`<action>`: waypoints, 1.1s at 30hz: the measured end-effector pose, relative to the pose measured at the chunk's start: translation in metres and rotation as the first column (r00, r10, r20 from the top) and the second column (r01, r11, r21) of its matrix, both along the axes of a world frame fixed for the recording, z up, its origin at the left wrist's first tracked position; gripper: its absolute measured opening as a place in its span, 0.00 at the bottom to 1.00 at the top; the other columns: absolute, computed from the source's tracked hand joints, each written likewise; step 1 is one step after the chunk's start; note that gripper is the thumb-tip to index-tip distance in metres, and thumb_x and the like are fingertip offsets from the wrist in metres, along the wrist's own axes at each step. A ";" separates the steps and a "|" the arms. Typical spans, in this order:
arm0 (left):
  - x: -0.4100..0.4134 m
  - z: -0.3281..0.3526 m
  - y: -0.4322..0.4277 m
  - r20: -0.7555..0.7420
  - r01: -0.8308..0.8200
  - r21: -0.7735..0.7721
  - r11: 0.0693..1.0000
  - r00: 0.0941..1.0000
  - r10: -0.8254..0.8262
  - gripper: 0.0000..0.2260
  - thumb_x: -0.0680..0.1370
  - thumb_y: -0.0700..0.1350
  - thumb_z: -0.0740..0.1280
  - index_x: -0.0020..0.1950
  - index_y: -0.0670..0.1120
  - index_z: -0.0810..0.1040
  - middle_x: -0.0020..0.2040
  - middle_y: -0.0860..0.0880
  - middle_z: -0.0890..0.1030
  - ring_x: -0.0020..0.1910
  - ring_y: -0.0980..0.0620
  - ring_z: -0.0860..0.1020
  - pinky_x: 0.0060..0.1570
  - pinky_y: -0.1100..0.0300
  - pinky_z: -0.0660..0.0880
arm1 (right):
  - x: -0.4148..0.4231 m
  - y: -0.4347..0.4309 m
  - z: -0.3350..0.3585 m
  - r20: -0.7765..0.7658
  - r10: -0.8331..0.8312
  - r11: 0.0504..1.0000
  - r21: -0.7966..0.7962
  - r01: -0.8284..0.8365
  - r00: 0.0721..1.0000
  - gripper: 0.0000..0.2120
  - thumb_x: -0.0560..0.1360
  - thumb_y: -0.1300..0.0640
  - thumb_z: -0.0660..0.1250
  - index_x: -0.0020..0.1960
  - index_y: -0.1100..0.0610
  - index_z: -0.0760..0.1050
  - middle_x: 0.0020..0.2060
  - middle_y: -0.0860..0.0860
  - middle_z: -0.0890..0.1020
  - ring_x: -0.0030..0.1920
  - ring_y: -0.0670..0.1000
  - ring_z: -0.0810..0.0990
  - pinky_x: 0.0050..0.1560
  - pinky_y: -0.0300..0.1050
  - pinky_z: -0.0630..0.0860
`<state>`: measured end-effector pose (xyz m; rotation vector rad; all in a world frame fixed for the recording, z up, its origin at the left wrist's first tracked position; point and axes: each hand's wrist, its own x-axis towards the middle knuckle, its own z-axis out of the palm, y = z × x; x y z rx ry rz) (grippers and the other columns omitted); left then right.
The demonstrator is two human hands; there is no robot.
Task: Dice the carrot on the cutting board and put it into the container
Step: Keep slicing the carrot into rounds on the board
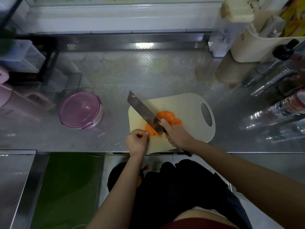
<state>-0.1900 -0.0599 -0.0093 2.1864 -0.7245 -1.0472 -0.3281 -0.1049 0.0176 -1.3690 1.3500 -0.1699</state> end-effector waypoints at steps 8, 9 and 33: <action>0.028 0.012 0.008 -0.009 -0.229 -0.168 0.959 0.973 0.231 0.12 0.75 0.30 0.58 0.53 0.39 0.78 0.53 0.40 0.80 0.54 0.43 0.77 0.59 0.52 0.71 | -0.038 0.000 0.014 -0.449 0.251 0.821 -0.371 -0.434 0.858 0.27 0.76 0.35 0.51 0.36 0.57 0.73 0.34 0.54 0.77 0.39 0.54 0.77 0.39 0.46 0.67; 0.033 0.016 0.007 0.025 -0.299 -0.199 0.933 0.950 0.310 0.10 0.76 0.31 0.58 0.53 0.37 0.76 0.52 0.40 0.79 0.54 0.43 0.76 0.57 0.54 0.70 | -0.041 0.000 0.014 -0.509 0.275 0.778 -0.380 -0.500 0.815 0.28 0.75 0.34 0.51 0.41 0.57 0.75 0.35 0.53 0.78 0.39 0.54 0.78 0.39 0.46 0.67; 0.045 0.021 -0.037 -0.045 0.735 -0.169 0.656 0.660 -0.750 0.06 0.77 0.36 0.65 0.50 0.38 0.81 0.42 0.47 0.82 0.36 0.61 0.78 0.42 0.66 0.75 | -0.055 0.019 0.020 -0.606 0.394 0.454 -0.525 -0.720 0.691 0.27 0.71 0.30 0.57 0.49 0.54 0.72 0.42 0.52 0.81 0.44 0.55 0.80 0.43 0.50 0.76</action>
